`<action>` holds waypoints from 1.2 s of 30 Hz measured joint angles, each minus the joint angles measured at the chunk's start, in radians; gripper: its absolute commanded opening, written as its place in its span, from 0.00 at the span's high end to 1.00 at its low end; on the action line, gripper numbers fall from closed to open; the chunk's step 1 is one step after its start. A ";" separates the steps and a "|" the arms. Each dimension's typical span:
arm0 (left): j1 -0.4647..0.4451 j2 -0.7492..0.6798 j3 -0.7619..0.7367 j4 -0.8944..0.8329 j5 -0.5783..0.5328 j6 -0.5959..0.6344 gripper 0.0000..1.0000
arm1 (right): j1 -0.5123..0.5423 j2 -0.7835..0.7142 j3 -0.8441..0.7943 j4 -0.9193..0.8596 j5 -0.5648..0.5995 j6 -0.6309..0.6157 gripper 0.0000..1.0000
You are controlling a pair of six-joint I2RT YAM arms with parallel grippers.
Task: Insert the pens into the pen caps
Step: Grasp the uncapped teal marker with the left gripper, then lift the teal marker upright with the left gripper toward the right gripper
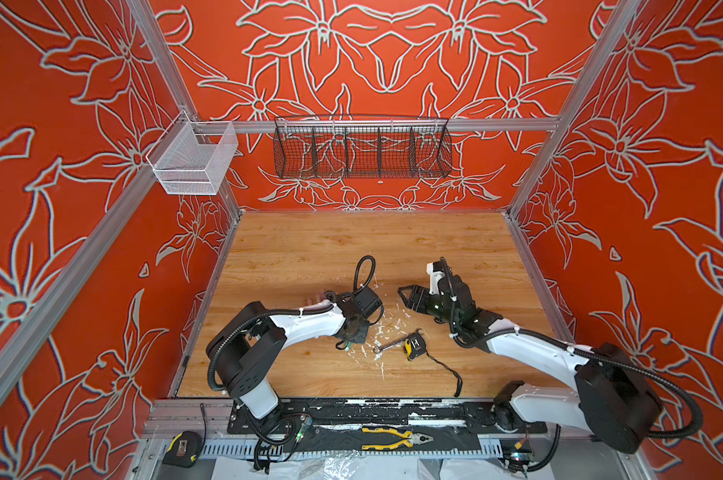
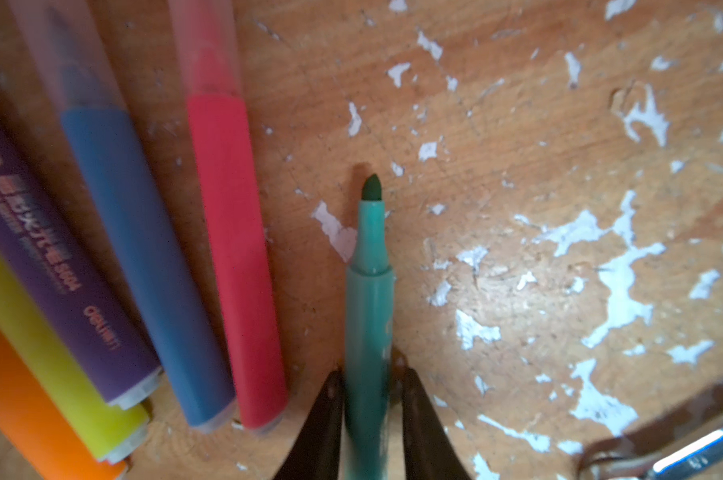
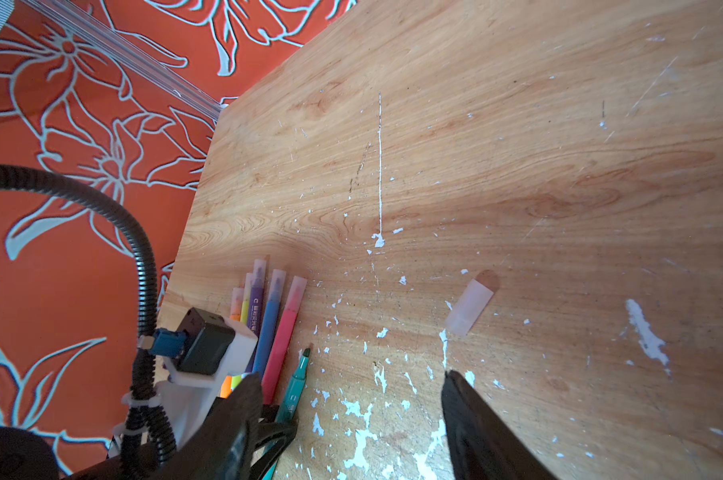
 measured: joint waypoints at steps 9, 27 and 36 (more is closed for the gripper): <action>-0.004 -0.007 -0.011 0.003 0.003 0.008 0.76 | 0.000 -0.010 0.000 -0.001 0.002 -0.003 0.30; -0.008 -0.014 0.067 -0.087 -0.022 0.025 0.96 | -0.004 -0.098 -0.024 0.001 0.048 0.010 0.32; -0.008 -0.322 0.298 -0.100 0.028 0.069 1.00 | -0.015 -0.175 -0.079 0.015 0.077 0.044 0.32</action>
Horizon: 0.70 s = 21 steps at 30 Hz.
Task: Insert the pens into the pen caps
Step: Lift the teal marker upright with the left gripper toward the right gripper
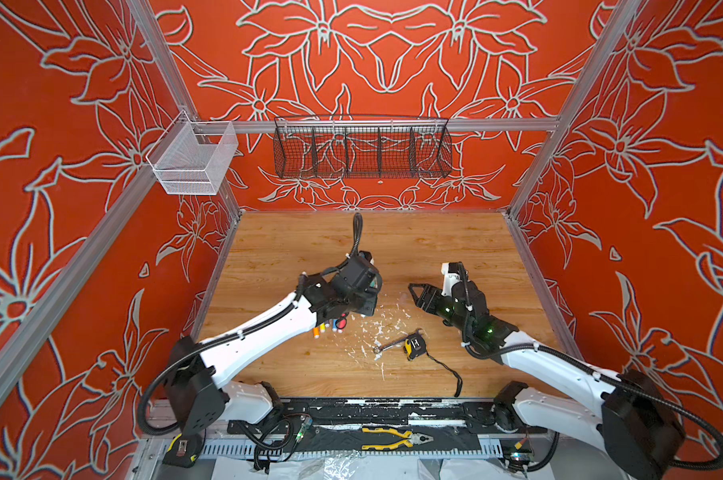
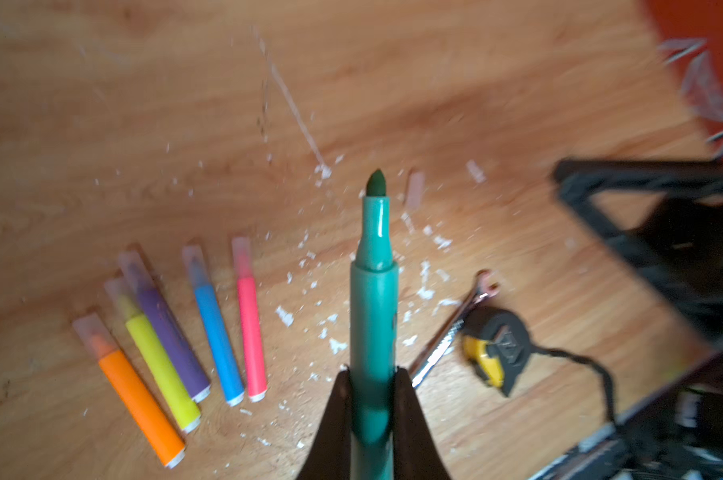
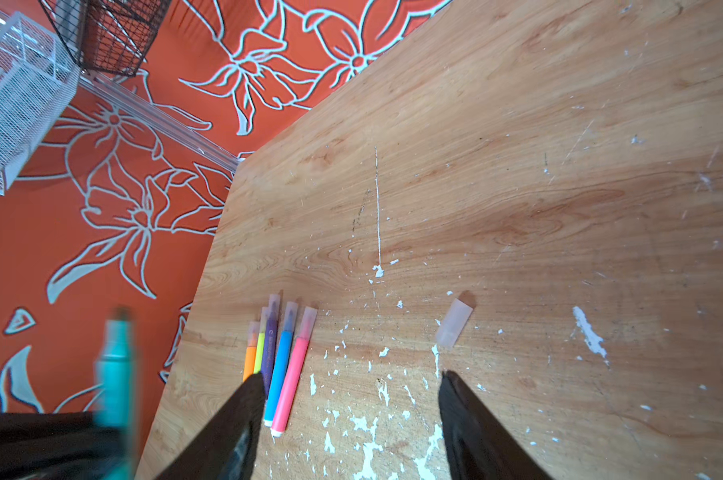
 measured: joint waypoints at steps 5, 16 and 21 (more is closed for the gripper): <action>0.001 -0.054 -0.045 0.135 0.008 0.041 1.00 | 0.000 -0.011 -0.028 0.083 -0.050 -0.001 0.32; 0.001 -0.173 -0.478 0.491 -0.065 0.142 1.00 | 0.002 0.110 -0.031 0.387 -0.325 0.016 0.33; 0.002 -0.174 -0.469 0.582 -0.024 0.162 1.00 | 0.031 0.162 -0.003 0.421 -0.396 0.021 0.34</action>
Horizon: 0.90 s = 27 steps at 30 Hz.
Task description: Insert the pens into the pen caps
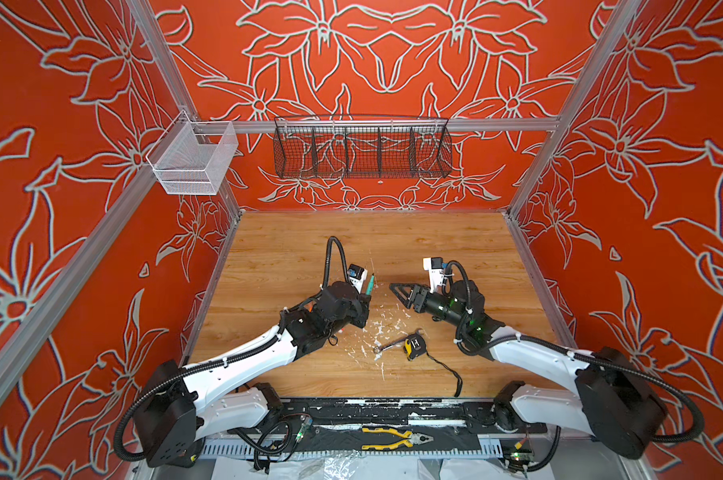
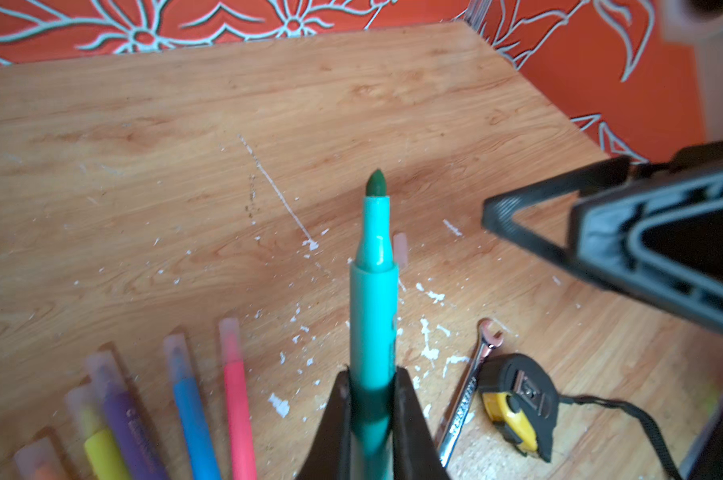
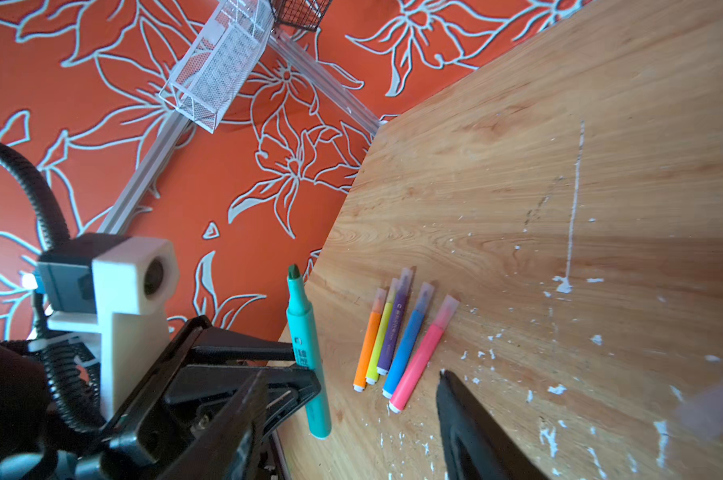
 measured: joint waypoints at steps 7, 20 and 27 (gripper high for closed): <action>0.000 0.056 0.019 0.026 0.048 0.002 1.00 | 0.050 0.055 0.043 0.013 -0.043 -0.014 0.36; -0.002 0.066 0.026 0.047 0.185 0.014 1.00 | 0.051 0.074 0.076 -0.058 -0.028 -0.043 0.52; -0.004 0.067 0.027 0.053 0.232 0.020 1.00 | 0.051 0.074 0.079 -0.094 -0.007 -0.052 0.70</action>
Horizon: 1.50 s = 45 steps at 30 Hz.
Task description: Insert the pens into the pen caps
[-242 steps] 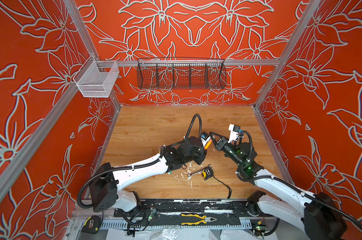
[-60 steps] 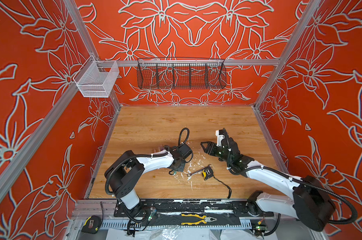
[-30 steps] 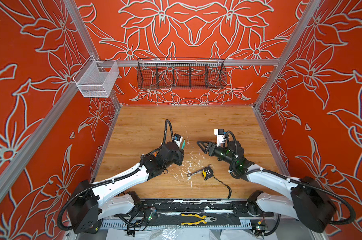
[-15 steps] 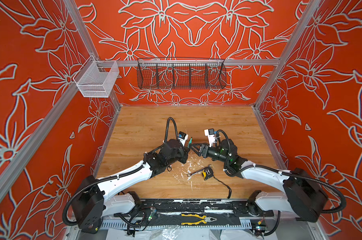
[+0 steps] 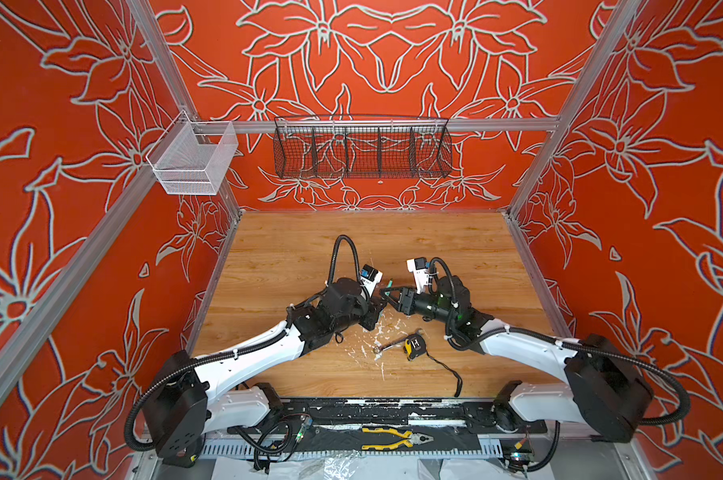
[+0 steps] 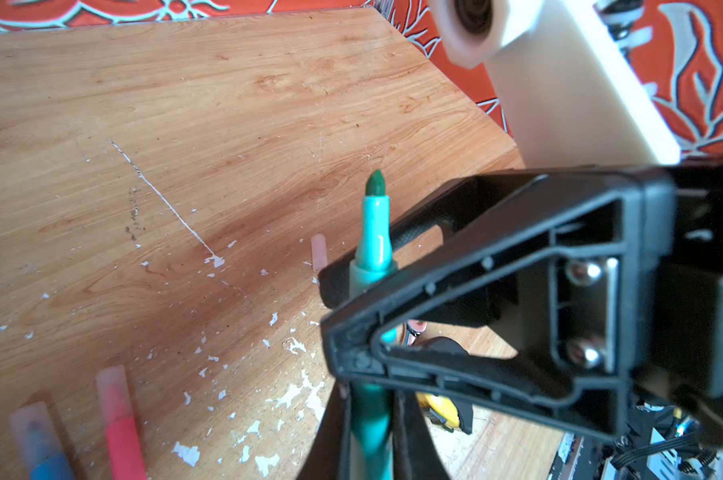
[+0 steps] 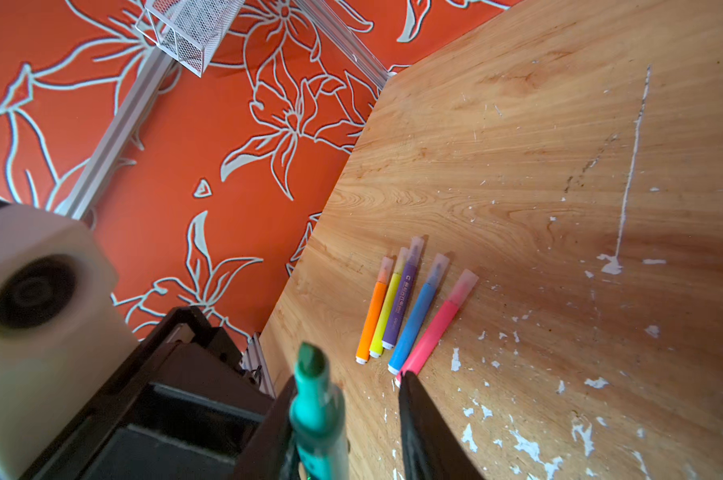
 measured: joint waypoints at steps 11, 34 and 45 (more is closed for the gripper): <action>0.000 0.029 0.020 -0.011 0.019 -0.002 0.81 | 0.004 0.000 0.004 -0.003 0.008 0.005 0.99; -0.005 0.089 0.019 0.035 0.029 -0.010 0.83 | 0.004 -0.042 -0.042 0.066 0.039 0.062 1.00; -0.012 0.053 -0.010 0.064 0.038 0.000 0.75 | 0.005 -0.051 -0.047 0.080 0.046 0.076 1.00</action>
